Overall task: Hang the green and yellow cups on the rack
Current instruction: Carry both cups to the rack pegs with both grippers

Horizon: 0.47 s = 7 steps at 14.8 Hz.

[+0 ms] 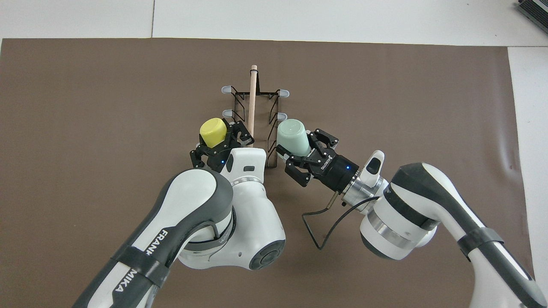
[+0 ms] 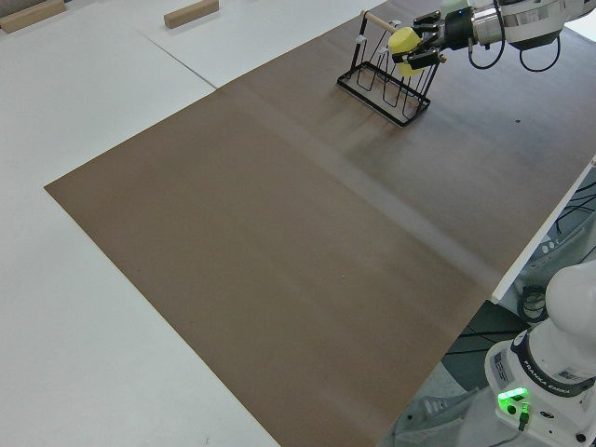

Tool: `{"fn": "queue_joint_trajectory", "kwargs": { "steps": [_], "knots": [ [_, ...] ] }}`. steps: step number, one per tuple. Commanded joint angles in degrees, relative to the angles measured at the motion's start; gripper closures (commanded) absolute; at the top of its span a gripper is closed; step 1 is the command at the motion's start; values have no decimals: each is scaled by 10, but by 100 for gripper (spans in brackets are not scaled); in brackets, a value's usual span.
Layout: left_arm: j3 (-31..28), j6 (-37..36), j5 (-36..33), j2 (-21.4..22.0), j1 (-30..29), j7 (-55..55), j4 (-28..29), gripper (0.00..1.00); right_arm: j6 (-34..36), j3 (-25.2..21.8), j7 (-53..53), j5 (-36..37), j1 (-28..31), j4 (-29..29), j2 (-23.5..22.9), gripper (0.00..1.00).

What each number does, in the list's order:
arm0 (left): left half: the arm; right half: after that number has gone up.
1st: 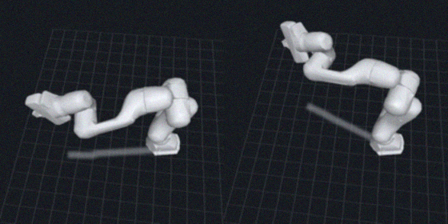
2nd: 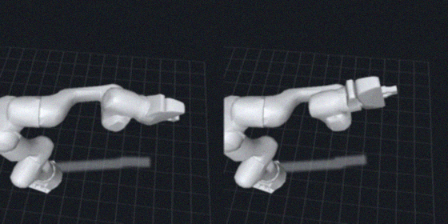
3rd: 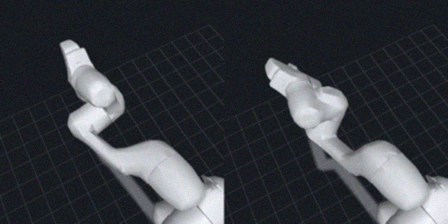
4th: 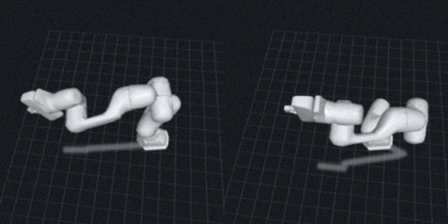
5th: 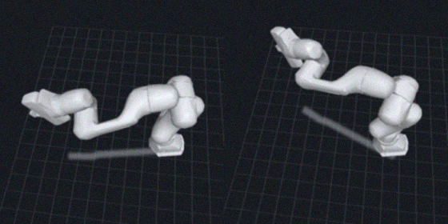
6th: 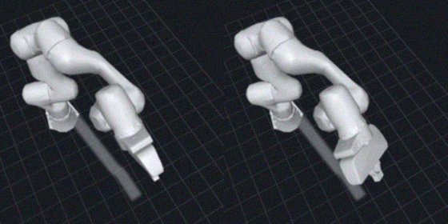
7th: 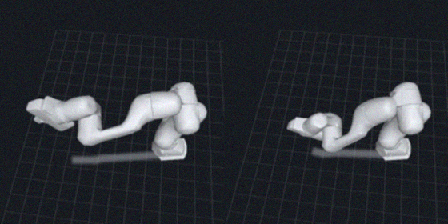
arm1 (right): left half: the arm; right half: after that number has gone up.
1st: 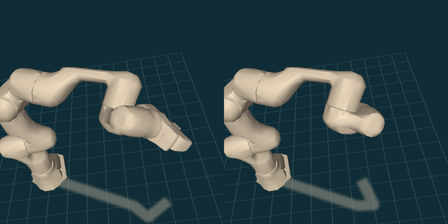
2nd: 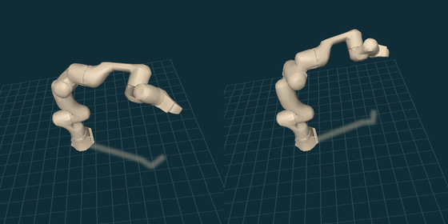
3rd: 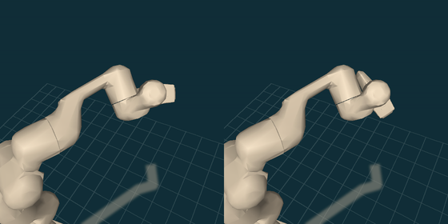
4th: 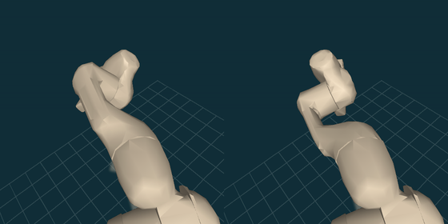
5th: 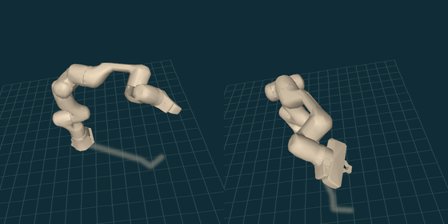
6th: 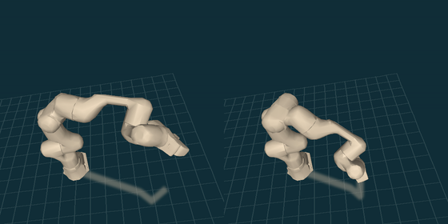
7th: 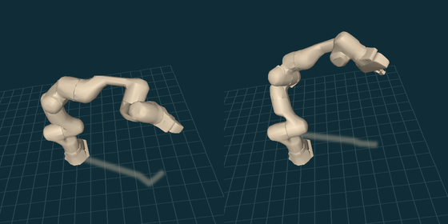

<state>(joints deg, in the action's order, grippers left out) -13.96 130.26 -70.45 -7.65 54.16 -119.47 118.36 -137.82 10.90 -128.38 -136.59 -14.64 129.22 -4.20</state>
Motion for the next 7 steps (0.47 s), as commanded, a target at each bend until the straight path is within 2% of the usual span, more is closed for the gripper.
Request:
{"fn": "queue_joint_trajectory", "kwargs": {
  "steps": [1,2,3,7],
  "knots": [
    [-9,-12,-14,6,11,-31,12,89,11,1,-32,-29,1,-9,-13,100],
    [-8,-15,-14,7,12,-32,11,5,11,2,-34,-30,1,-14,-16,100],
    [-8,-20,-14,7,12,-31,10,0,11,2,-35,-32,1,-17,-20,100],
    [-7,-23,-7,16,10,5,0,0,8,2,-47,-42,-11,-36,-42,100]
  ]
}}
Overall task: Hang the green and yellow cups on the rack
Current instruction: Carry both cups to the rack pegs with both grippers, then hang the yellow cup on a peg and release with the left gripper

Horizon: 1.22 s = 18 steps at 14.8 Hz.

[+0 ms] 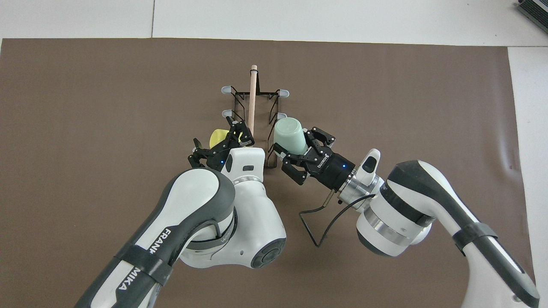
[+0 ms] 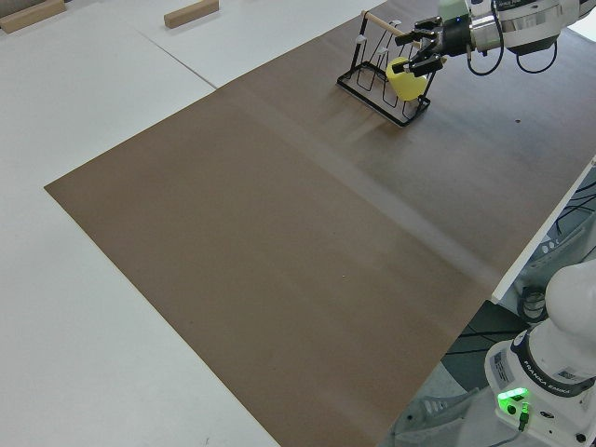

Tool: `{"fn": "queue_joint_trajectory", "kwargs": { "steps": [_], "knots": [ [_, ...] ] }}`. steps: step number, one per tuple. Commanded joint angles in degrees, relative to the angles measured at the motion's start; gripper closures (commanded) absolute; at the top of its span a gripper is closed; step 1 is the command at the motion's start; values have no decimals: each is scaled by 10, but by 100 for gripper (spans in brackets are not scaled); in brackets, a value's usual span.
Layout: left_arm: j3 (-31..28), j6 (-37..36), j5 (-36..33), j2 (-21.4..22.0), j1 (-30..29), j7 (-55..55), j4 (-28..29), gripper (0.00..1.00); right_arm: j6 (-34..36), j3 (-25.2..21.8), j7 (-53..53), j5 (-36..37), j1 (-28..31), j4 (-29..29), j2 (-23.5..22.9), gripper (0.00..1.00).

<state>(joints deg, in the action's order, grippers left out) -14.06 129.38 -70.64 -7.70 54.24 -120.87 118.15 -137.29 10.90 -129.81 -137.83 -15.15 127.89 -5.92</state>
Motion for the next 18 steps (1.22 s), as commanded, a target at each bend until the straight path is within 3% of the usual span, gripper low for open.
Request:
{"fn": "queue_joint_trajectory", "kwargs": {
  "steps": [1,4,12,13,14,18],
  "knots": [
    [-6,-14,-1,22,3,41,-3,0,2,2,-46,-42,-10,-30,-33,100],
    [-8,-6,56,49,-31,168,-7,0,-3,1,-58,-42,-11,-34,-38,100],
    [-7,28,215,66,-133,536,-26,0,22,1,-139,-66,-11,-37,-93,100],
    [-7,39,229,71,-150,569,-24,0,22,1,-139,-68,-10,-37,-93,58],
    [-7,40,244,74,-164,607,-22,0,23,2,-138,-68,-8,-36,-95,1],
    [-7,40,318,85,-216,745,-18,0,23,2,-138,-68,-9,-34,-88,0]
  ]
}}
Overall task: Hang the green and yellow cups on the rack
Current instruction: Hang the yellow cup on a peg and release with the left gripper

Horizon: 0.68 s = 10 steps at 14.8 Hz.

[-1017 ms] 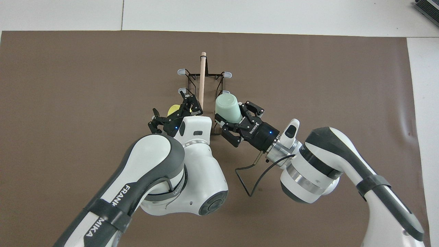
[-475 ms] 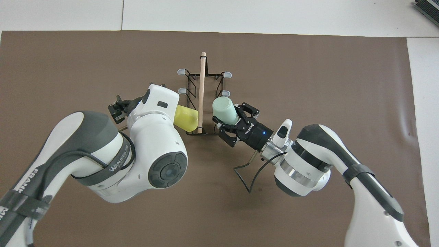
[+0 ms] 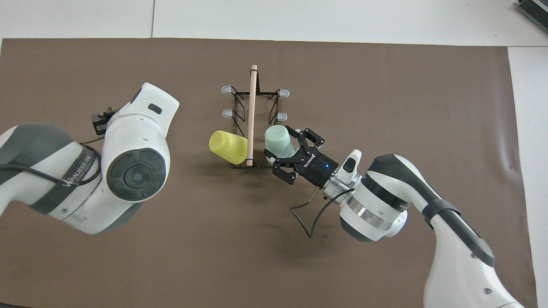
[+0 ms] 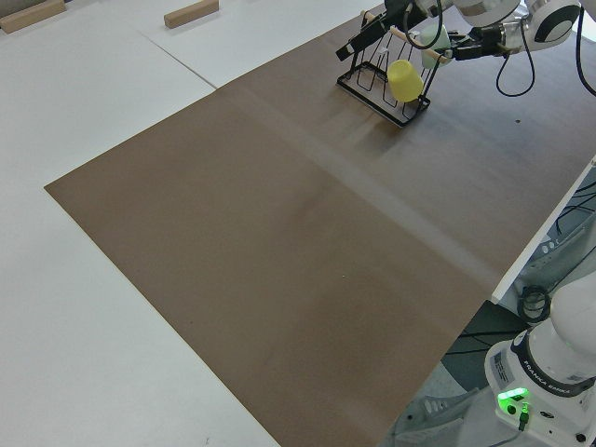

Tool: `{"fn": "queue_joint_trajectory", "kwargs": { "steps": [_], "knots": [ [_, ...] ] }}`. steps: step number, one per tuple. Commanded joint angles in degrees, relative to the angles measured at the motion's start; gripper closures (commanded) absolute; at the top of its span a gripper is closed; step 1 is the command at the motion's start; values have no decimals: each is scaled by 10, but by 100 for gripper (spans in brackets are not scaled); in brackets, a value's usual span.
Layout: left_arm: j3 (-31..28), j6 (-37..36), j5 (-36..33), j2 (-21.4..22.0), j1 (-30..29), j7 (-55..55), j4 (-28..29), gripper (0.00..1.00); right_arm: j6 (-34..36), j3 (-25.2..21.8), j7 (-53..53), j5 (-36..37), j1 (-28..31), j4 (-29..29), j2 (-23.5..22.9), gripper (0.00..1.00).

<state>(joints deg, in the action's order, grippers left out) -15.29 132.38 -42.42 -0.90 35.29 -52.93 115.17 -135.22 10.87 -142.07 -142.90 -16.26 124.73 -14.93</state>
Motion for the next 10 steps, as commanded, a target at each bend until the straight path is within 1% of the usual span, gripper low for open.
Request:
{"fn": "queue_joint_trajectory", "kwargs": {
  "steps": [1,3,5,7,10],
  "knots": [
    [4,10,54,19,-39,97,16,0,2,2,-15,-18,3,-2,4,0],
    [5,9,95,32,-64,155,29,0,-2,1,-14,-17,6,3,15,0],
    [4,9,158,40,-84,228,34,0,-11,1,-12,-15,8,10,32,0],
    [4,2,211,48,-103,294,37,0,-35,1,-12,-10,7,13,52,0],
    [4,1,236,66,-126,354,66,0,-69,1,-11,-4,9,13,78,0]
  ]
}}
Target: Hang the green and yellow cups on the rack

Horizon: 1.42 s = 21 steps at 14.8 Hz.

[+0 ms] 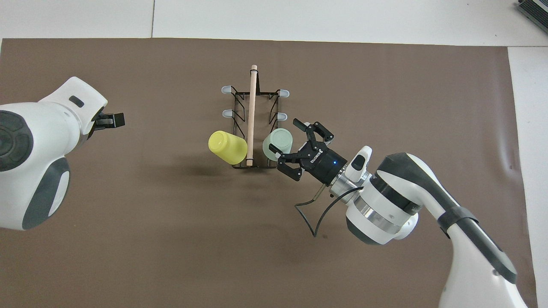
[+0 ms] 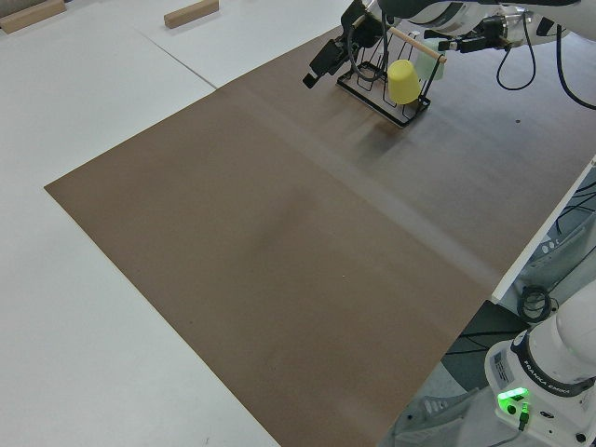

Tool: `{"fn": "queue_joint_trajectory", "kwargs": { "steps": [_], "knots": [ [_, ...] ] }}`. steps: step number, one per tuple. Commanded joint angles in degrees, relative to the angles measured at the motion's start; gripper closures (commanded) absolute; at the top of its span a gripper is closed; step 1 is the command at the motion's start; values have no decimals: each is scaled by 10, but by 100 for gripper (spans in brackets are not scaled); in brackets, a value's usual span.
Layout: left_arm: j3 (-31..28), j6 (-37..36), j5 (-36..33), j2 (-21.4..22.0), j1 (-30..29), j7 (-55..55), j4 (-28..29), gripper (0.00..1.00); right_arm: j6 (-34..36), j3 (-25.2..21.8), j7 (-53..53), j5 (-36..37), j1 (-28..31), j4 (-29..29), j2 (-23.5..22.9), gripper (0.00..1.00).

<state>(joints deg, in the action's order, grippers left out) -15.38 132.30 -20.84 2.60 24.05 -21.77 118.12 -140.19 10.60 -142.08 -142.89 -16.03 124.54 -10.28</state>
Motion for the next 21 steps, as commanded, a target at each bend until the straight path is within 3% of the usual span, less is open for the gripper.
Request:
{"fn": "queue_joint_trajectory", "kwargs": {
  "steps": [1,2,5,9,11,16,18,21],
  "knots": [
    [5,0,33,31,-24,58,36,0,-29,4,-11,-2,7,15,36,0],
    [5,-7,56,31,-31,75,35,0,-39,3,-12,15,13,15,38,0],
    [-2,-30,125,31,-54,165,23,0,-40,4,-10,165,68,11,43,0],
    [-2,-102,146,23,-69,214,-29,0,-28,4,13,290,116,9,41,0],
    [-3,-144,193,22,-69,232,-61,0,-3,3,34,376,147,5,39,0],
    [8,-256,201,23,-71,240,-134,0,67,0,109,606,238,-17,29,0],
    [44,-281,201,28,-103,242,-141,0,70,0,166,713,260,-33,27,0],
    [158,-321,201,25,-194,252,-167,0,73,0,284,878,273,-54,30,0]
  ]
}}
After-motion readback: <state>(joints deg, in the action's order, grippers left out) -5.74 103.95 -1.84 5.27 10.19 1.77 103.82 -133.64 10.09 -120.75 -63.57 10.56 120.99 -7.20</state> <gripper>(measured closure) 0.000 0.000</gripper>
